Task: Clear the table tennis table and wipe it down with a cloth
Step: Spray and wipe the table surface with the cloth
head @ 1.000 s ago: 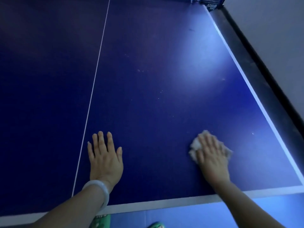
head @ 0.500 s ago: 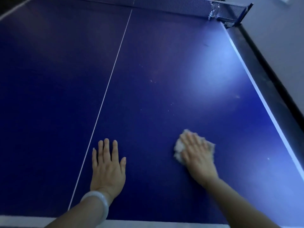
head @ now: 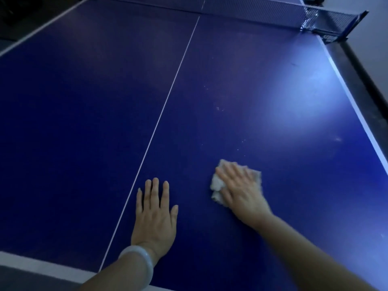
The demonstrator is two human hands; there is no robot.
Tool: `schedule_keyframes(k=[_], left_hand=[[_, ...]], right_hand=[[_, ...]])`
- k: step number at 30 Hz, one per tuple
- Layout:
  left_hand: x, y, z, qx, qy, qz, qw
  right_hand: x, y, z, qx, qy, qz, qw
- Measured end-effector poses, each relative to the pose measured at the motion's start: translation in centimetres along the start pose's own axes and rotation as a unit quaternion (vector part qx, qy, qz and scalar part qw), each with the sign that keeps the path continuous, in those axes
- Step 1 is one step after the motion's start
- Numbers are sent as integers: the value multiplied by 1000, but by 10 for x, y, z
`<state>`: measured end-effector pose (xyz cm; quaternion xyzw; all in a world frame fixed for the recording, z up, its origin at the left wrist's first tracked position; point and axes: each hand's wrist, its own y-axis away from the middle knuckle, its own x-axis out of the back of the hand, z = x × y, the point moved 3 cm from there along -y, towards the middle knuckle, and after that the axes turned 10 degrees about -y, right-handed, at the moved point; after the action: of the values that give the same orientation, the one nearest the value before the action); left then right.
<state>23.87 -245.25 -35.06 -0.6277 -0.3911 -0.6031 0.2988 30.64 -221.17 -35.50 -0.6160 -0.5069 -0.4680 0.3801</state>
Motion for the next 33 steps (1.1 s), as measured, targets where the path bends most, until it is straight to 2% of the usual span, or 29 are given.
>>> schedule_keyframes(k=[1,2,4,5,6,7,9,11,13,16,19,21,24,26,28,30,31,33], left_hand=[[0,0,0,1,0,-2,1000],[0,1,0,2,0,-3,1000],[1,1,0,3,-1,-5,1000],[0,1,0,3,0,-5,1000],[0,1,0,2,0,-8,1000],[0,1,0,2,1,-9,1000],[-1,1,0,2,1,-9,1000],[-1,1,0,1,-3,-12,1000],[-1,1,1,0,-9,-13,1000],[-2,-1,1,-1,-10,-10,1000],[-1,-1,2,-2,-8,-10,1000],[-1,-1,1,-3,-5,-5,1000],[-3,1,0,-3,3,-2,1000],[-5,0,-1,-1,10,-4,1000],[-5,-1,-1,-2,15,-6,1000],[-6,0,-1,-2,12,-9,1000],[-6,0,-1,-2,9,-9,1000],[-5,0,-1,-2,2,-7,1000]], right_hand=[[8,0,30,-55,17,24,998],[17,5,63,-145,21,59,987],[28,33,109,-356,-14,115,927],[27,45,113,-430,-32,126,893],[23,50,106,-463,-35,138,875],[18,49,90,-463,-28,148,873],[5,28,46,-393,-4,127,911],[-9,-8,-4,-274,10,72,959],[-23,-46,-51,-137,-14,22,990],[-31,-93,-99,21,-39,-29,999],[-30,-126,-102,75,-21,-59,995],[-19,-140,-68,40,16,-47,998],[9,-128,23,-129,45,19,990],[28,-90,84,-267,15,59,962],[38,-44,118,-403,-38,76,911],[35,-11,112,-489,-63,99,864],[31,-4,94,-502,-65,111,855],[17,1,43,-453,-50,111,883]])
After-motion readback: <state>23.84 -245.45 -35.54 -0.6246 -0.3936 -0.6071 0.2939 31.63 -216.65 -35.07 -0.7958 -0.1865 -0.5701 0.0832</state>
